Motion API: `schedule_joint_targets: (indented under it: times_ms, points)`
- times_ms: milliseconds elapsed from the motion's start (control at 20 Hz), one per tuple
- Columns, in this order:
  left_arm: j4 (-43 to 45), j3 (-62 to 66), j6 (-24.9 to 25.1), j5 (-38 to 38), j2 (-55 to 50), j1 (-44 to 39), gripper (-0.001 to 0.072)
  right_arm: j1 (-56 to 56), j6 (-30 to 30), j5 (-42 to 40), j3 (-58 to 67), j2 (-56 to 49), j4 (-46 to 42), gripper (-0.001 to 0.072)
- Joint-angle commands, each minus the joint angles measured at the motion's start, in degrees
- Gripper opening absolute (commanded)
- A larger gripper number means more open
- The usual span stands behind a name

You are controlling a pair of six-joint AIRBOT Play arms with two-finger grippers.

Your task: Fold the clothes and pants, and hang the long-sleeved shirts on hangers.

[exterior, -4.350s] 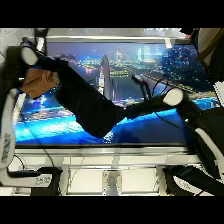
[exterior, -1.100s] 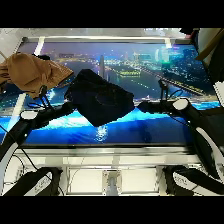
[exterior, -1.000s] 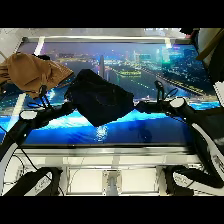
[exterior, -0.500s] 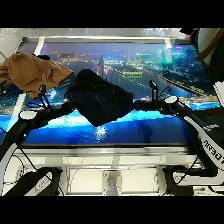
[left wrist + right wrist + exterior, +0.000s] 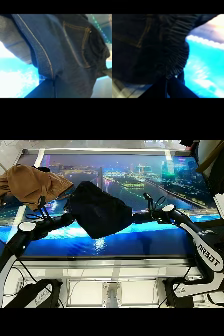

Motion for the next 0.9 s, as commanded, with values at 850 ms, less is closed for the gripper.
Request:
schedule_joint_targets:
  times_ms: [850]
  points:
    - [35.04,52.98,-18.78,-33.16,7.52,7.28,0.0017,5.9,33.7,12.79,14.32,46.23,-14.49,0.0022]
